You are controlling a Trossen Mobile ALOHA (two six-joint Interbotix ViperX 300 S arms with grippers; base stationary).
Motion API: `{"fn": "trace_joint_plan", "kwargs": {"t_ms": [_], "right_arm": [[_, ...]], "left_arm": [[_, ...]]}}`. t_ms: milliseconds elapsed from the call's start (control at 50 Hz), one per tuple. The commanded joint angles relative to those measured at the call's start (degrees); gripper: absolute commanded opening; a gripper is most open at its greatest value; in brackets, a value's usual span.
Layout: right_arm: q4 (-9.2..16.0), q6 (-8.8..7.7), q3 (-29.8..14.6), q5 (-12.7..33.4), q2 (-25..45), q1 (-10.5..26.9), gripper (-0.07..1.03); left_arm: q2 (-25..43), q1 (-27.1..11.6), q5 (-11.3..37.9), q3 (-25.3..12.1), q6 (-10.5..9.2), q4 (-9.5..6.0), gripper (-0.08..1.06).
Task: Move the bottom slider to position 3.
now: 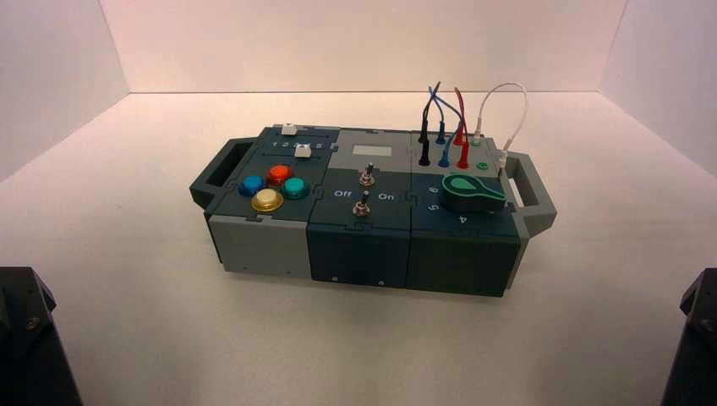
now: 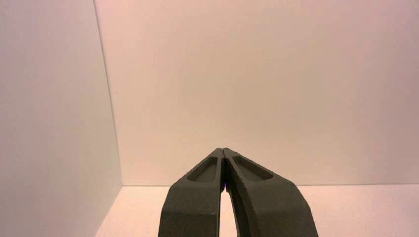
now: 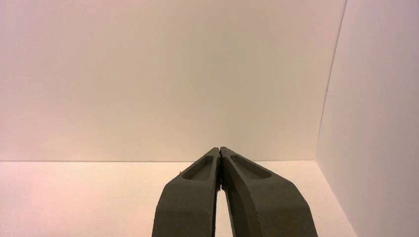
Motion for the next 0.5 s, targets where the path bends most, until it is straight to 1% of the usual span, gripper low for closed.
{"fn": "trace_joint_plan", "kwargs": {"t_ms": [20,240,300,380,480,500], "right_arm": [[0.3,0.35,-1.4,-0.6,0.3,0.7,-0.03],[0.2,0.35,-1.2,-0.3,0.3,1.4,-0.03],[0.3,0.35,-1.4,0.1,0.4,2.0,-0.03],[0.3,0.26,-1.8,1.6,0.4,3.4,-0.03],[0.2,0.26,-2.9,5.4,0.4,6.9,-0.03],[0.2,0.26,-3.0,5.8,0.4,7.1,-0.03]], "left_arm": [[0.1,-0.2,0.3,-1.8,0.09,0.0,-0.03],[-0.4,-0.2,1.3,-1.9,0.09,0.0,-0.03],[-0.6,-0.6,2.9,-2.3,0.09,0.0,-0.03],[-0.7,-2.3,7.2,-3.7,0.09,0.0,-0.03],[-0.2,-6.2,16.2,-6.9,0.35,0.0,-0.03],[-0.1,-6.7,17.2,-7.3,0.44,0.0,-0.03]]}}
